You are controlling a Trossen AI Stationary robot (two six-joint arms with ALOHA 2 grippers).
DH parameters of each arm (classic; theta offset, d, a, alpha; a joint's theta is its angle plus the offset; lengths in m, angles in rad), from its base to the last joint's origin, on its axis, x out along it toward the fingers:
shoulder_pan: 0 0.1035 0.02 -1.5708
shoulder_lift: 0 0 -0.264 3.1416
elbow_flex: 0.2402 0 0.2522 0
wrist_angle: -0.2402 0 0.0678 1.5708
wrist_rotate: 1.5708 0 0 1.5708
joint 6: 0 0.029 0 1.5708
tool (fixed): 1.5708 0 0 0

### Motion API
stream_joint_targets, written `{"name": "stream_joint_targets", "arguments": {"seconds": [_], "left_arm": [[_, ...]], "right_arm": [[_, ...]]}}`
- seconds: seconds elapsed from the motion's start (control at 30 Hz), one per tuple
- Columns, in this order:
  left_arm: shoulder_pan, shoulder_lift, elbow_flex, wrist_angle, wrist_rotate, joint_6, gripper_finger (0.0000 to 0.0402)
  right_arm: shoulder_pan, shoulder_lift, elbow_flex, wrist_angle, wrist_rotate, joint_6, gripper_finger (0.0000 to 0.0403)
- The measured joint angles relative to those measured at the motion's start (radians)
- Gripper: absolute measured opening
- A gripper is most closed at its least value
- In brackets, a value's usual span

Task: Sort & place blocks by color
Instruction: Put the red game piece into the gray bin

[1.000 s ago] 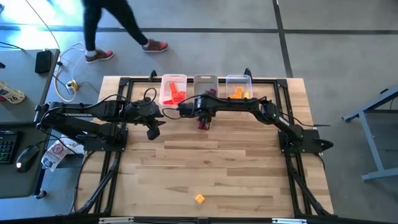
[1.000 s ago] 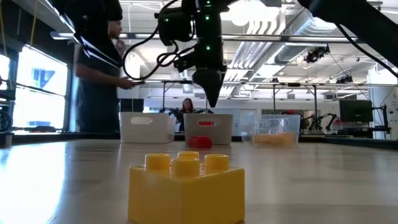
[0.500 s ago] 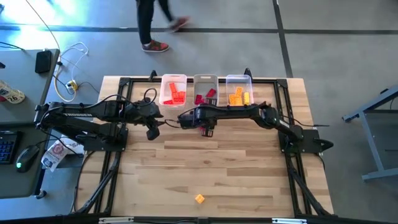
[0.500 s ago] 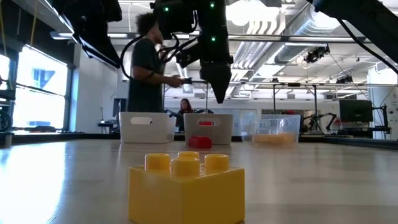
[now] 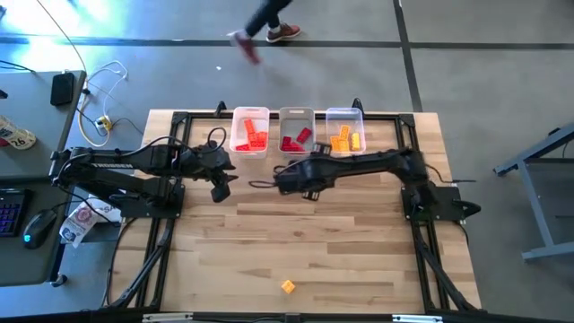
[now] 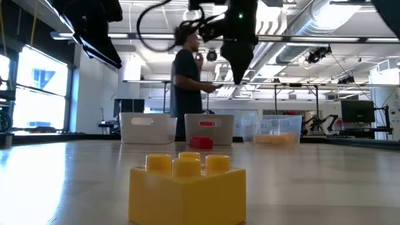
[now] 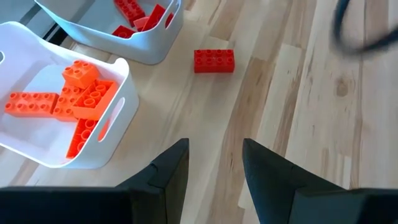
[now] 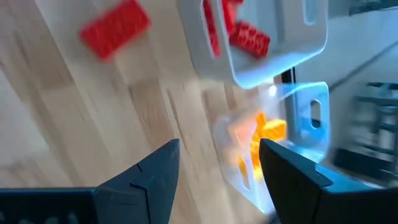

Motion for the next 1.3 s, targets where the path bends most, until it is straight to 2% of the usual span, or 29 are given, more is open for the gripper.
{"name": "stream_joint_targets", "arguments": {"seconds": [0.27, 0.4, 0.5, 0.6, 0.83, 1.03, 1.3], "left_arm": [[0.0, 0.0, 0.0, 0.003, -0.001, -0.002, 0.0136], [0.0, 0.0, 0.0, 0.003, -0.001, -0.002, 0.0136], [0.0, 0.0, 0.0, 0.005, -0.001, 0.0, 0.0136], [0.0, 0.0, 0.0, 0.005, -0.001, 0.0, 0.0136], [0.0, 0.0, 0.0, 0.004, -0.001, 0.001, 0.0136], [0.0, 0.0, 0.0, 0.004, -0.001, 0.001, 0.0136], [0.0, 0.0, 0.0, 0.004, -0.001, 0.014, 0.0136]], "right_arm": [[0.004, -0.234, -0.252, 0.351, -0.075, 0.075, 0.0208], [-0.009, -0.31, -0.351, 0.492, -0.077, 0.115, 0.0208], [-0.029, -0.342, -0.408, 0.593, -0.135, 0.115, 0.0208], [-0.057, -0.345, -0.443, 0.682, -0.213, 0.155, 0.0208], [-0.128, -0.344, -0.506, 0.77, -0.29, 0.268, 0.0208], [-0.165, -0.344, -0.549, 0.845, -0.308, 0.294, 0.0208], [-0.152, -0.304, -0.554, 0.989, -0.34, 0.316, 0.0208]]}}
